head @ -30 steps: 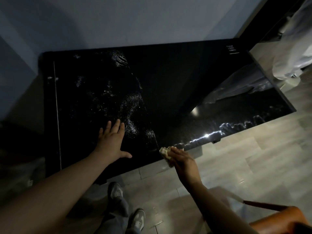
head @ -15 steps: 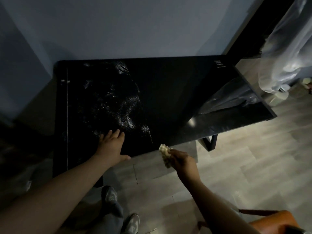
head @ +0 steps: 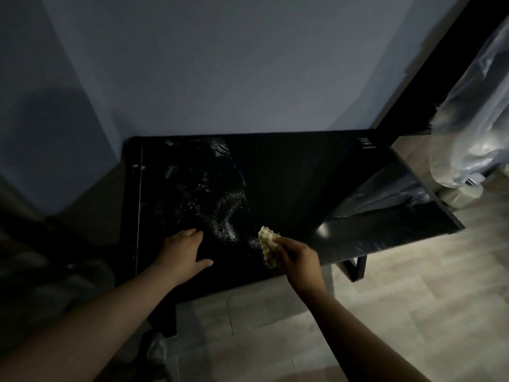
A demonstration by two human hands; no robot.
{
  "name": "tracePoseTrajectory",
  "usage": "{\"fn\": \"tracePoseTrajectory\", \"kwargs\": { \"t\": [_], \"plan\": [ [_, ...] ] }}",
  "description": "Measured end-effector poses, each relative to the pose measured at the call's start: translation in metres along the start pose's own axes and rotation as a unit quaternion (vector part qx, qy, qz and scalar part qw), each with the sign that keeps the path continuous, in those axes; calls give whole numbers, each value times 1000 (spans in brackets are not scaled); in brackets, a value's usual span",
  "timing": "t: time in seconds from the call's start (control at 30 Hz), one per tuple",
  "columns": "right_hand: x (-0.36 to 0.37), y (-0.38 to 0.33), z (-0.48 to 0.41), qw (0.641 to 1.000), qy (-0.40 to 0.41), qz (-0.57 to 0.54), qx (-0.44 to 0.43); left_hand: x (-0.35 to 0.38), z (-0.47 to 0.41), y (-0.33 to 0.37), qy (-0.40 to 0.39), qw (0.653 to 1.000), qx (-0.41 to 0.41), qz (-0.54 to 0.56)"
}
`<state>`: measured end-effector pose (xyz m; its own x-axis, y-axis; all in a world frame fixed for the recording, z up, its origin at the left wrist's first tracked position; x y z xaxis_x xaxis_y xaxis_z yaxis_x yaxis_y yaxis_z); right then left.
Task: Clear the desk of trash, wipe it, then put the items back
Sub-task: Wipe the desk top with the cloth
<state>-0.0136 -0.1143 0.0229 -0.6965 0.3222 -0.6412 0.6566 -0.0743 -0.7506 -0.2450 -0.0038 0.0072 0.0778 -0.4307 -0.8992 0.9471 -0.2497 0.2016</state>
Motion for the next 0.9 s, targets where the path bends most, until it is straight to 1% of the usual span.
{"fn": "tracePoseTrajectory", "kwargs": {
  "t": [0.1,0.33,0.53,0.63,0.77,0.83,0.9],
  "plan": [
    [15,-9,-25,1000,4,-13,14,-14,-19,-17,-12,1000,0,2],
    [59,-42,-86,1000,3,-4,8,-50,-79,-61,-42,999,30,-1],
    [89,-51,-123,999,20,-6,39,-66,-125,-87,-68,996,56,-14],
    [96,-47,-142,998,27,11,49,-67,-145,-91,-78,995,59,-15],
    [97,-44,-181,998,41,40,30,-73,-180,-88,-78,995,51,-21],
    [98,-35,-204,998,44,36,27,-77,-200,-82,-82,995,53,-24],
    [100,-24,-229,998,44,25,27,-82,-220,-77,-67,996,45,-28]
  ]
}}
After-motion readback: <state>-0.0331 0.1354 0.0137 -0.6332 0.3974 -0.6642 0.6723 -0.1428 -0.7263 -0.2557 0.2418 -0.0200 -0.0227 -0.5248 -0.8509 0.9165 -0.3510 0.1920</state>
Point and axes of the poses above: each hand's wrist, its own z-axis away from the middle knuckle, its own x-axis out of the palm, y = z × x, the point moved 9 cm from there along -z, towards the middle knuckle, and after that the axes turned 11 degrees about -x, right-handed, at the moved point
